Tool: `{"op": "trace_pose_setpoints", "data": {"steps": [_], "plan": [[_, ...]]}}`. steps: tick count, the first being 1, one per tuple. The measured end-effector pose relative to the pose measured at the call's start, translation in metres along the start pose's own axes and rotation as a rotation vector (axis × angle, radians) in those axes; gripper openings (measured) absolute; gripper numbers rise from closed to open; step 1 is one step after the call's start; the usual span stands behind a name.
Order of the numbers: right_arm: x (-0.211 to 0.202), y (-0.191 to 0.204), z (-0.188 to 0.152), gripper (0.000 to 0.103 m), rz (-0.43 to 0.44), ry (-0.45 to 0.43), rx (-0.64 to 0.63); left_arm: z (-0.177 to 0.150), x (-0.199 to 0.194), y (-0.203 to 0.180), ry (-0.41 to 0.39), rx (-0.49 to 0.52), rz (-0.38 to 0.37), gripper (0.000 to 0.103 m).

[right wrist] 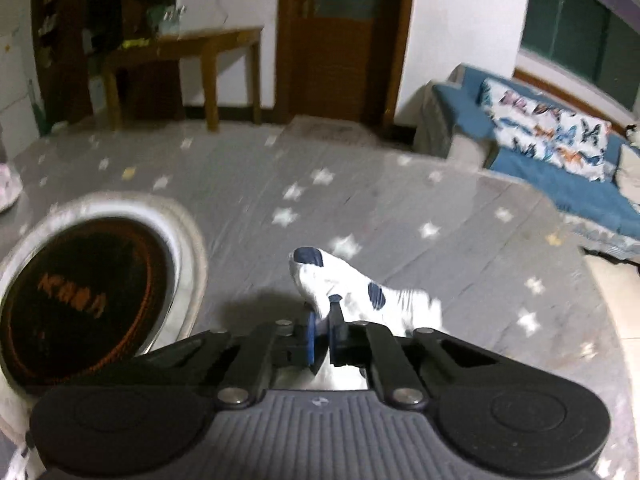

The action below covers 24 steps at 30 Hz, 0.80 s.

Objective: Fold clothes
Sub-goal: 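Grasp the leg hem with the right tool and lift it up, shaking the pants out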

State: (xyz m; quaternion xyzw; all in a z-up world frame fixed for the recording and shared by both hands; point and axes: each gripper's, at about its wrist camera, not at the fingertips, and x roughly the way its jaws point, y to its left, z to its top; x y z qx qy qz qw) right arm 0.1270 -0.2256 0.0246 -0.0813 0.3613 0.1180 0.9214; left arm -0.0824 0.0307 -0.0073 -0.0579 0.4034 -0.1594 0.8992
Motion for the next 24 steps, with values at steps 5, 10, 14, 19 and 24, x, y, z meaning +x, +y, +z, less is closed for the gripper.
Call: {"op": "trace_pose_setpoints", "data": {"steps": [5, 10, 14, 19, 24], "plan": [[-0.018, -0.014, 0.032, 0.005, 0.003, -0.087, 0.025, 0.000, 0.000, 0.001, 0.000, -0.007, -0.001, 0.016], [-0.049, -0.029, 0.057, 0.005, 0.082, -0.248, 0.072, 0.001, 0.001, 0.001, 0.003, -0.009, 0.001, 0.016], [-0.053, -0.054, 0.063, 0.020, 0.013, -0.296, 0.113, -0.001, -0.001, -0.002, 0.004, -0.004, 0.006, 0.016], [-0.033, -0.089, 0.046, 0.023, -0.106, -0.207, 0.170, 0.000, -0.002, -0.003, 0.002, -0.006, 0.001, 0.016], [-0.017, -0.072, 0.028, 0.023, 0.004, -0.125, 0.131, 0.001, -0.003, -0.005, 0.006, 0.001, 0.006, 0.016]]}}
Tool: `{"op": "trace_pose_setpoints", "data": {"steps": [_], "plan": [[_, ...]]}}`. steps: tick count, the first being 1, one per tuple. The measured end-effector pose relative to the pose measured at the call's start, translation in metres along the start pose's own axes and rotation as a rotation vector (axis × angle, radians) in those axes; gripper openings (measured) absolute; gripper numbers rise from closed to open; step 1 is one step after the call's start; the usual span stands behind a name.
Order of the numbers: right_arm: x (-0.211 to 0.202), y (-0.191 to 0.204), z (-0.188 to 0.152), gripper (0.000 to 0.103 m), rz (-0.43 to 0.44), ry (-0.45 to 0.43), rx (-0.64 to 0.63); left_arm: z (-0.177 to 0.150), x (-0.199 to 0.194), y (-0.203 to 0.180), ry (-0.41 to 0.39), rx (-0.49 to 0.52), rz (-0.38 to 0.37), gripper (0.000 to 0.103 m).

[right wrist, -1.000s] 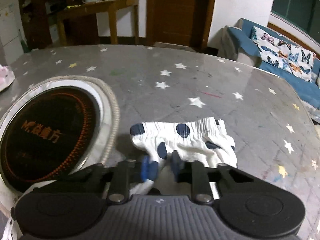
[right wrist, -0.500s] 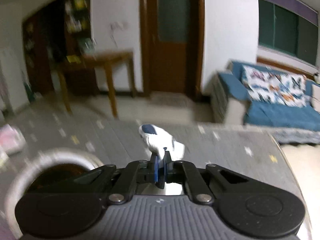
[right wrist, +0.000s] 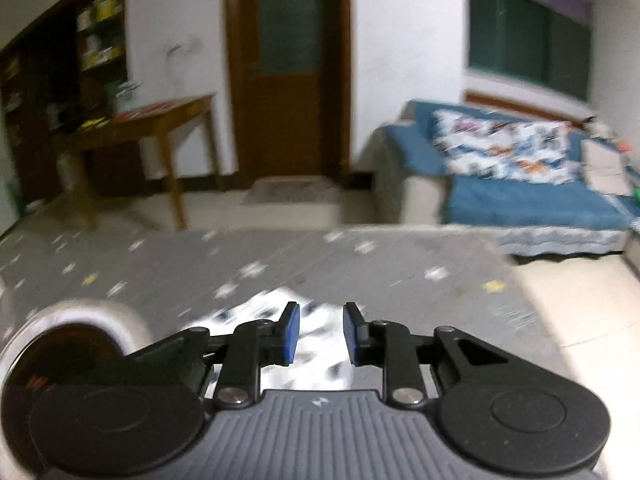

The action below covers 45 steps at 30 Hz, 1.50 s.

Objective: Fold clothes
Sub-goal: 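Grasp the leg hem with the right tool and lift it up, shaking the pants out, then lower the lifted leg flat onto the table and open the right tool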

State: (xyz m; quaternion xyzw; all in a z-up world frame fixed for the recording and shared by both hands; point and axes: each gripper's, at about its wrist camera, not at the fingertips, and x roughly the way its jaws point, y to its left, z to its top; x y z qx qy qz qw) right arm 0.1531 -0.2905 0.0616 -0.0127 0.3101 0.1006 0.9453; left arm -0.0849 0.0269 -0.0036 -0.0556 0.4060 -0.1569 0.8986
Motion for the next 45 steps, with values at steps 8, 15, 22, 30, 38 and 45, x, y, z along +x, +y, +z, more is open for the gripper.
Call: {"op": "trace_pose_setpoints", "data": {"steps": [8, 15, 22, 30, 38, 45], "plan": [[0.049, 0.080, -0.028, 0.035, 0.191, 0.148, -0.149, 0.001, 0.001, 0.001, 0.008, -0.008, 0.006, 0.016], [0.086, 0.098, -0.024, 0.037, 0.158, 0.160, -0.167, 0.003, 0.001, 0.001, 0.015, -0.008, 0.002, 0.017], [0.087, 0.081, -0.022, 0.005, 0.123, 0.109, -0.118, 0.003, 0.001, 0.002, 0.015, -0.006, -0.001, 0.017], [0.018, -0.002, -0.011, 0.004, -0.029, -0.023, -0.021, 0.002, 0.002, 0.001, 0.007, 0.007, 0.004, 0.017], [-0.038, -0.095, -0.034, 0.005, -0.259, -0.027, 0.055, 0.001, 0.002, -0.003, 0.001, 0.029, 0.022, 0.017], [-0.063, -0.136, -0.072, 0.023, -0.340, 0.028, 0.126, 0.003, 0.002, -0.007, 0.004, 0.055, 0.043, 0.017]]}}
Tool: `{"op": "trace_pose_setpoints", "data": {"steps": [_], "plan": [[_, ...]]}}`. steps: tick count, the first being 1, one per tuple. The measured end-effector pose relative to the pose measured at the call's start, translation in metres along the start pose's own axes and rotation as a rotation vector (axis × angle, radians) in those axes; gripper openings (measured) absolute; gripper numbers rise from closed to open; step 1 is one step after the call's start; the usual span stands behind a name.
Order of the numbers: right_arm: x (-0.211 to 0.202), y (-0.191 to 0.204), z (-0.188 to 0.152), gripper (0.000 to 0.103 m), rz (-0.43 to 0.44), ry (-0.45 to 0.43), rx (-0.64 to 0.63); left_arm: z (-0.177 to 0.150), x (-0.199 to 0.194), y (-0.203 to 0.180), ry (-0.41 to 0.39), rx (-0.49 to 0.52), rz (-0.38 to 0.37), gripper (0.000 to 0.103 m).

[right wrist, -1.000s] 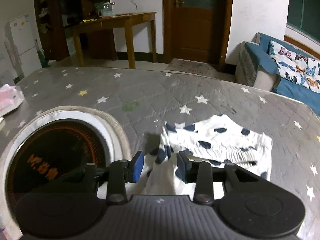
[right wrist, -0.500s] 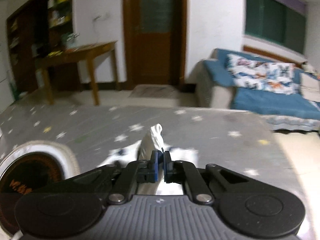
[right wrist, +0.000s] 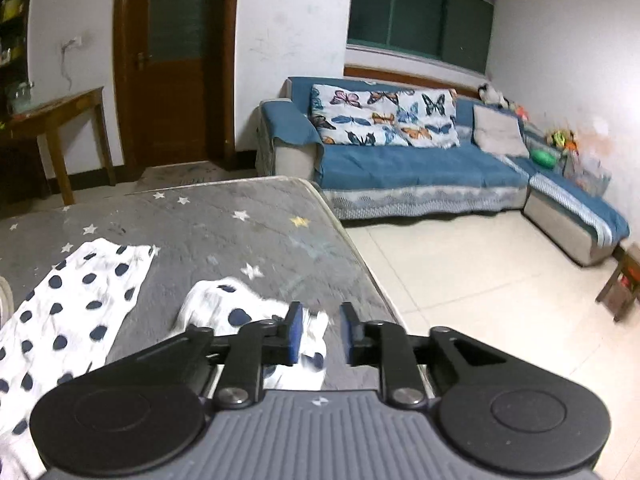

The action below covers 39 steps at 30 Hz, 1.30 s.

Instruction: Fold clothes

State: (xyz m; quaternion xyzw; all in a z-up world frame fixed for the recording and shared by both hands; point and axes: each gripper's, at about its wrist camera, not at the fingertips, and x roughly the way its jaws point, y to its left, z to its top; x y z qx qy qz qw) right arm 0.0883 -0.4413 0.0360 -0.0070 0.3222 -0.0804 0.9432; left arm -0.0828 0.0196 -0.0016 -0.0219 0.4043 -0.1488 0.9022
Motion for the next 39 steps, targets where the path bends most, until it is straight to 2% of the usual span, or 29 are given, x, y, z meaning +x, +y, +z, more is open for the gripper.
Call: {"op": "trace_pose_setpoints", "data": {"steps": [3, 5, 10, 13, 15, 21, 25, 28, 30, 33, 34, 37, 39], "plan": [[-0.017, 0.000, -0.015, 0.028, 0.046, 0.011, -0.019, 0.001, -0.002, -0.002, 0.003, 0.011, 0.009, 0.018], [-0.032, 0.006, -0.029, 0.035, 0.117, 0.025, -0.048, 0.002, -0.005, -0.004, -0.003, 0.018, 0.018, 0.021], [-0.072, 0.038, -0.069, 0.040, 0.298, 0.084, -0.108, 0.002, -0.015, -0.005, -0.028, 0.027, 0.044, 0.031], [-0.094, 0.055, -0.094, 0.040, 0.393, 0.125, -0.113, 0.004, -0.018, -0.005, -0.039, 0.027, 0.057, 0.036], [-0.108, 0.062, -0.109, 0.040, 0.449, 0.153, -0.098, 0.008, -0.018, -0.004, -0.048, 0.028, 0.069, 0.043], [-0.147, 0.074, -0.139, 0.040, 0.603, 0.218, -0.035, 0.018, -0.006, 0.001, -0.054, 0.020, 0.094, 0.043], [-0.153, 0.082, -0.149, 0.039, 0.633, 0.245, -0.021, 0.020, 0.008, 0.002, -0.032, 0.031, 0.080, 0.039], [-0.149, 0.086, -0.156, 0.039, 0.631, 0.278, -0.018, 0.020, 0.015, 0.000, -0.028, 0.046, 0.065, 0.027], [-0.148, 0.089, -0.161, 0.039, 0.625, 0.293, -0.018, 0.021, 0.019, -0.001, -0.022, 0.050, 0.048, 0.015], [-0.143, 0.093, -0.166, 0.029, 0.609, 0.313, -0.024, 0.021, 0.023, -0.002, -0.018, 0.057, 0.036, 0.008], [-0.143, 0.094, -0.168, 0.022, 0.607, 0.316, -0.024, 0.021, 0.023, -0.003, -0.018, 0.061, 0.035, 0.007], [-0.145, 0.096, -0.170, 0.014, 0.616, 0.316, -0.022, 0.020, 0.020, -0.003, -0.023, 0.072, 0.030, 0.004], [-0.152, 0.095, -0.168, 0.012, 0.629, 0.311, -0.029, 0.019, 0.016, -0.004, -0.025, 0.080, 0.025, 0.003]]}}
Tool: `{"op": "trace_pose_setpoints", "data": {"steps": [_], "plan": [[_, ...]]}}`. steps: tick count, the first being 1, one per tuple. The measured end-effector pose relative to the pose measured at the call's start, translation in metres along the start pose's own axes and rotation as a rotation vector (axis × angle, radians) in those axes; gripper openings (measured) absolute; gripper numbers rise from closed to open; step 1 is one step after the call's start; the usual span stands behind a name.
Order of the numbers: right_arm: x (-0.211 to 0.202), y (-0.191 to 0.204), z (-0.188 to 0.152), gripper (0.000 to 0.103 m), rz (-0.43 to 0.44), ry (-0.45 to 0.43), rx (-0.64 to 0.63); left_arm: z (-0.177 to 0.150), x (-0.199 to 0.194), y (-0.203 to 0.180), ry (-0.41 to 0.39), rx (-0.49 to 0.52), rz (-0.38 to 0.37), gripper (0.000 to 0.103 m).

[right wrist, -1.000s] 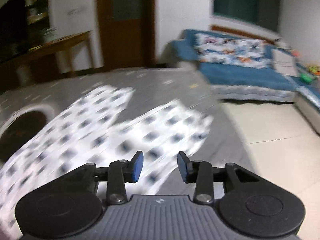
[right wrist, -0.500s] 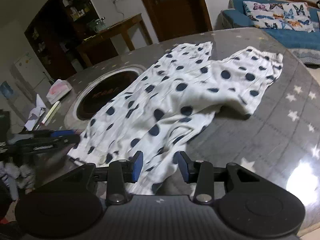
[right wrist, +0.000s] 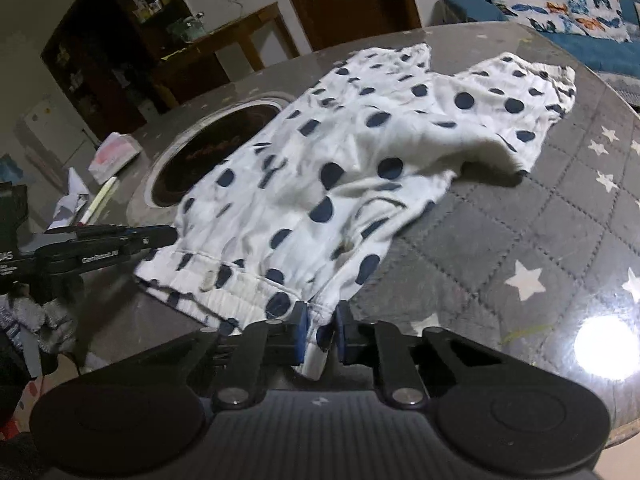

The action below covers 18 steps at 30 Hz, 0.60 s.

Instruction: Fold clothes

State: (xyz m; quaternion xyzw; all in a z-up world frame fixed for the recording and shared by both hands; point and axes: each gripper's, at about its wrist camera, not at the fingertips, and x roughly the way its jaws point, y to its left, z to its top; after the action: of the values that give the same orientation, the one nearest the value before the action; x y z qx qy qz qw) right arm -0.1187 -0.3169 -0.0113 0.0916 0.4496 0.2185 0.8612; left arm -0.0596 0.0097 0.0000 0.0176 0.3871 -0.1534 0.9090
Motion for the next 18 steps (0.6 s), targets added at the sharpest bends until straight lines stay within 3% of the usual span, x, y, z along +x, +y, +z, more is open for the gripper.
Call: {"op": "trace_pose_setpoints", "data": {"steps": [9, 11, 14, 18], "plan": [[-0.025, 0.011, -0.020, 0.011, 0.038, 0.115, -0.061, -0.017, -0.032, -0.007, 0.047, 0.068, -0.057, 0.003], [-0.026, 0.013, -0.023, 0.018, 0.039, 0.144, -0.076, -0.020, -0.038, -0.009, 0.058, 0.081, -0.066, 0.004], [-0.032, 0.012, -0.018, 0.022, 0.028, 0.139, -0.095, -0.013, -0.046, -0.006, 0.042, 0.086, -0.057, 0.007], [-0.043, -0.001, -0.002, 0.022, -0.025, 0.070, -0.096, 0.005, -0.052, -0.003, 0.000, 0.081, -0.038, 0.015]]}}
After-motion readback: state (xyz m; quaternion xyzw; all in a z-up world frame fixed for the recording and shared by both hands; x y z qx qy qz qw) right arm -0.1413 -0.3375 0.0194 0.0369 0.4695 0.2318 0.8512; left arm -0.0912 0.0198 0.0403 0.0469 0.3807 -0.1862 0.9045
